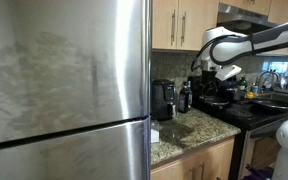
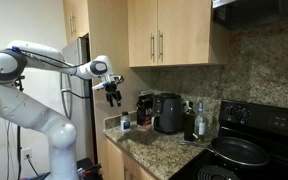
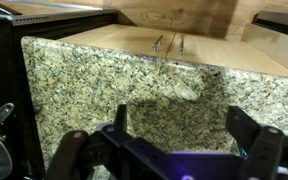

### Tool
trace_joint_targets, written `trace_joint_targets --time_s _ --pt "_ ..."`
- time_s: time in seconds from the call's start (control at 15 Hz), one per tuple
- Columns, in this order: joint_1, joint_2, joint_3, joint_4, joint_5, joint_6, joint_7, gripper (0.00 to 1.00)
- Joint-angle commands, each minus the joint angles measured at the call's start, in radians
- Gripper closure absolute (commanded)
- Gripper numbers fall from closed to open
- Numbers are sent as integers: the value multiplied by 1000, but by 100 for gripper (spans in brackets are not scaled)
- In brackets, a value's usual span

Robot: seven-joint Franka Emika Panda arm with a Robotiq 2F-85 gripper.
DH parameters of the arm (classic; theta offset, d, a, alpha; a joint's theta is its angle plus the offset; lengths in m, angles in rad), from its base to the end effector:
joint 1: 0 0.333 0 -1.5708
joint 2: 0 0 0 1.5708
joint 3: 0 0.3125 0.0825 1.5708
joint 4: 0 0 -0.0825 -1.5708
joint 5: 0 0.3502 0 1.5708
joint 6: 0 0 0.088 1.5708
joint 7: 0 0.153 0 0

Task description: Turn the handle of the pan to the right

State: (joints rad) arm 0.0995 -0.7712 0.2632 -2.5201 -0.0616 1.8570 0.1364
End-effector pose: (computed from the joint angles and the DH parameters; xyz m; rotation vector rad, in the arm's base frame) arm 0.2887 0.1075 0.4848 2.9056 0.2579 0.2028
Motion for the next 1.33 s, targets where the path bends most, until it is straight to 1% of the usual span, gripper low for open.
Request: trace_joint_targets --time_s 0.0,0.27,0.33,0.4,0.47,0.67,0.87,0.93,1.0,1.13,1.2,1.27 --pt "17 4 -13 3 -11 -3 10 0" --pt "17 4 -13 3 -11 -3 10 0" --pt "-11 27 -3 3 -35 25 41 0" --pt "-57 73 -1 13 -52 58 105 0" --pt "-95 125 -37 19 -73 92 121 0" --pt "-180 226 -112 50 -120 143 178 0" --pt "-263 392 -194 123 -137 215 233 0" --pt "-272 440 -218 169 -111 212 248 0" --pt "-239 320 -206 73 -129 208 212 0" --pt "-256 406 -238 131 -128 218 227 0" --pt "-256 429 -242 148 -128 218 234 0" --pt "-260 462 -236 166 -152 223 248 0"
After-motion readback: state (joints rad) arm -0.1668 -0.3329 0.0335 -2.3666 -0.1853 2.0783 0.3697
